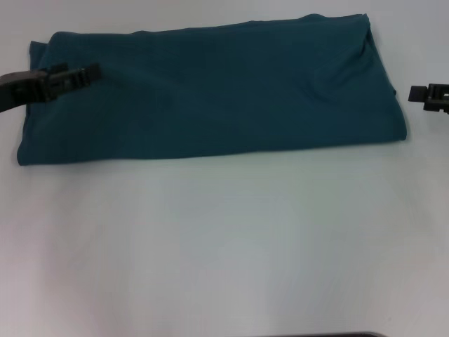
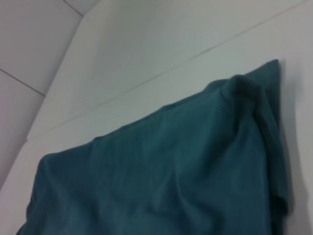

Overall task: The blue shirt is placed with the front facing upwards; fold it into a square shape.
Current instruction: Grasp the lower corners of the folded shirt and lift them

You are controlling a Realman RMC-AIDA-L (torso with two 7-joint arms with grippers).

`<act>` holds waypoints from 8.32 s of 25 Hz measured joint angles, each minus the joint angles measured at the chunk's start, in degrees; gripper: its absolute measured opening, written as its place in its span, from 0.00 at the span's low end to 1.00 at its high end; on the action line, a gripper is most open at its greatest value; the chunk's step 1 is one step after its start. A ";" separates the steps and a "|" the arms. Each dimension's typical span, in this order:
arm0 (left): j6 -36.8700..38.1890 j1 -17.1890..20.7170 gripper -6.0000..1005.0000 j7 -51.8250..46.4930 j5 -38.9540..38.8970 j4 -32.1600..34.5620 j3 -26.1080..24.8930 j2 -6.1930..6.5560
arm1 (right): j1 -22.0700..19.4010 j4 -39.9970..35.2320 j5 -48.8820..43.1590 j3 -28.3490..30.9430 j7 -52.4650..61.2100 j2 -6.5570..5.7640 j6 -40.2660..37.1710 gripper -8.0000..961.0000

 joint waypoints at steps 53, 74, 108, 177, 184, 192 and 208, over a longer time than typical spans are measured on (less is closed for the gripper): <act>-2.32 -0.32 0.87 1.90 0.39 1.67 -0.05 0.34 | 2.42 4.65 -3.84 -4.75 0.16 4.05 9.95 0.57; -2.31 0.36 0.87 1.37 3.07 1.68 -0.18 0.81 | 1.49 3.98 -3.31 -3.41 0.67 3.15 9.51 0.02; -9.10 0.83 0.87 -5.04 12.59 9.03 -0.01 5.24 | 2.14 3.97 -3.32 -2.13 1.37 2.18 9.73 0.02; 1.55 -1.38 0.01 -5.60 19.14 7.49 1.47 9.49 | 1.57 3.85 -3.23 -1.32 1.69 1.68 7.96 0.02; 4.41 -0.81 0.01 -4.88 19.29 7.45 1.20 11.05 | -1.03 3.81 -2.69 0.57 -1.08 2.10 2.93 0.02; 8.80 0.56 0.01 -4.38 19.34 6.26 1.23 12.20 | -5.07 3.76 -2.56 2.75 -4.63 2.05 -2.11 0.02; 20.97 5.58 0.01 -0.61 19.38 3.40 -0.07 12.59 | -14.00 3.77 -2.61 7.46 -13.56 2.30 -13.26 0.02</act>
